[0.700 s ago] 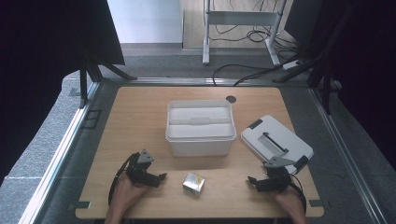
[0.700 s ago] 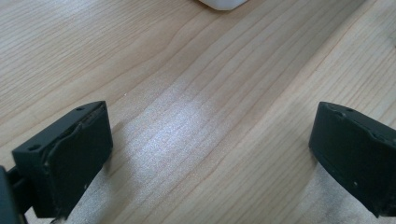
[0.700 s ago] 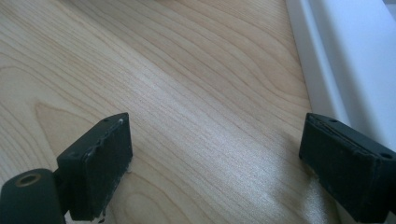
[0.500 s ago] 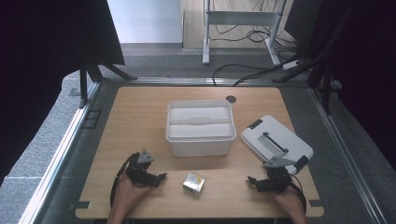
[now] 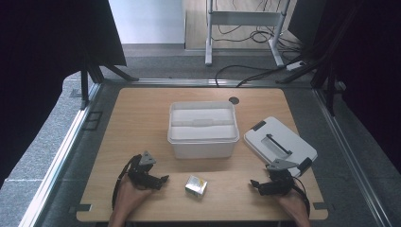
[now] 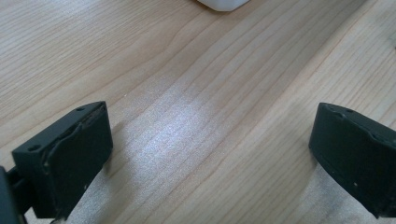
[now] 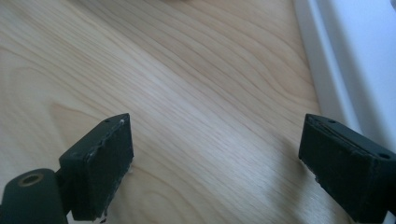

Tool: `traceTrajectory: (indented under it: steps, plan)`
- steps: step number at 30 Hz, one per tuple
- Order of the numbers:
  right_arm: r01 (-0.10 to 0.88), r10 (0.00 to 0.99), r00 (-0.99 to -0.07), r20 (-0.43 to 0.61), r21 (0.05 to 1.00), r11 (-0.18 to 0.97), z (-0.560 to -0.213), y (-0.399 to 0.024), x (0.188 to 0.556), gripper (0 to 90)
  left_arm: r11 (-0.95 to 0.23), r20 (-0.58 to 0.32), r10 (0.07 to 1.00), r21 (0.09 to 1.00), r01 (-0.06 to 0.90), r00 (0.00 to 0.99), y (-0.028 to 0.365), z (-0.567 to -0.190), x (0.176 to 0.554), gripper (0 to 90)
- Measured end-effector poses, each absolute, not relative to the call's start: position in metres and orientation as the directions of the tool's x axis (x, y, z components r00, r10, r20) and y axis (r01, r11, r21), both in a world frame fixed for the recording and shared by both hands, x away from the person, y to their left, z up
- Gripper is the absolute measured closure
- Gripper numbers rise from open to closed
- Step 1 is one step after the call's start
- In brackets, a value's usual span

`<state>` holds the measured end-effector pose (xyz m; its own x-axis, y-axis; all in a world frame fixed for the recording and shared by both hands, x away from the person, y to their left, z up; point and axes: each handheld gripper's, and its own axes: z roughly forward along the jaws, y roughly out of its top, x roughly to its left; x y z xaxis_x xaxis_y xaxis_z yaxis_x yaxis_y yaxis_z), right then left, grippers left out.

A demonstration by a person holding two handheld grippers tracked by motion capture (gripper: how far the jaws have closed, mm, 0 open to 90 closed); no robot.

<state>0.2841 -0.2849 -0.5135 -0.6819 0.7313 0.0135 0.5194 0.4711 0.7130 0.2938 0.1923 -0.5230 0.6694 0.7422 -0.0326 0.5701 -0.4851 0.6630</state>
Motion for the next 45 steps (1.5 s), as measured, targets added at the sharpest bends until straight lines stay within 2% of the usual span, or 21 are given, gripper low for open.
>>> traceTrajectory:
  steps: [10, 15, 23, 30, 34, 37, 45]
  plan:
    - [0.465, 0.643, -0.763, 0.061, 0.743, 0.482, -0.495, -0.258, 0.27, 11.3, -0.485, -0.033, 0.742, 0.663, 0.57, 0.669, 0.192, -0.523, 0.294, 0.0]
    - [0.416, 0.543, -0.835, 0.084, 0.742, 0.526, -0.492, -0.219, 0.264, 11.0, -0.485, -0.032, 0.742, 0.663, 0.57, 0.669, 0.192, -0.523, 0.294, 0.0]
    - [0.312, 0.404, -0.913, 0.052, 0.727, 0.612, -0.496, -0.155, 0.256, 10.9, -0.485, -0.033, 0.742, 0.663, 0.57, 0.669, 0.192, -0.523, 0.294, 0.0]
    - [0.282, 0.361, -0.931, 0.047, 0.722, 0.632, -0.498, -0.119, 0.259, 13.7, -0.485, -0.033, 0.742, 0.663, 0.57, 0.669, 0.192, -0.523, 0.294, 0.0]
    - [0.281, 0.363, -0.931, 0.034, 0.7, 0.656, -0.501, -0.097, 0.262, 25.7, -0.487, -0.031, 0.741, 0.662, 0.57, 0.67, 0.192, -0.523, 0.294, 0.0]
    - [0.286, 0.367, -0.929, 0.038, 0.702, 0.652, -0.501, -0.095, 0.262, 44.4, -0.487, -0.032, 0.741, 0.662, 0.57, 0.67, 0.192, -0.523, 0.294, 0.0]
    - [0.3, 0.395, -0.918, 0.027, 0.699, 0.649, -0.499, -0.122, 0.25, 45.5, -0.486, -0.032, 0.742, 0.662, 0.57, 0.67, 0.192, -0.523, 0.294, 0.0]
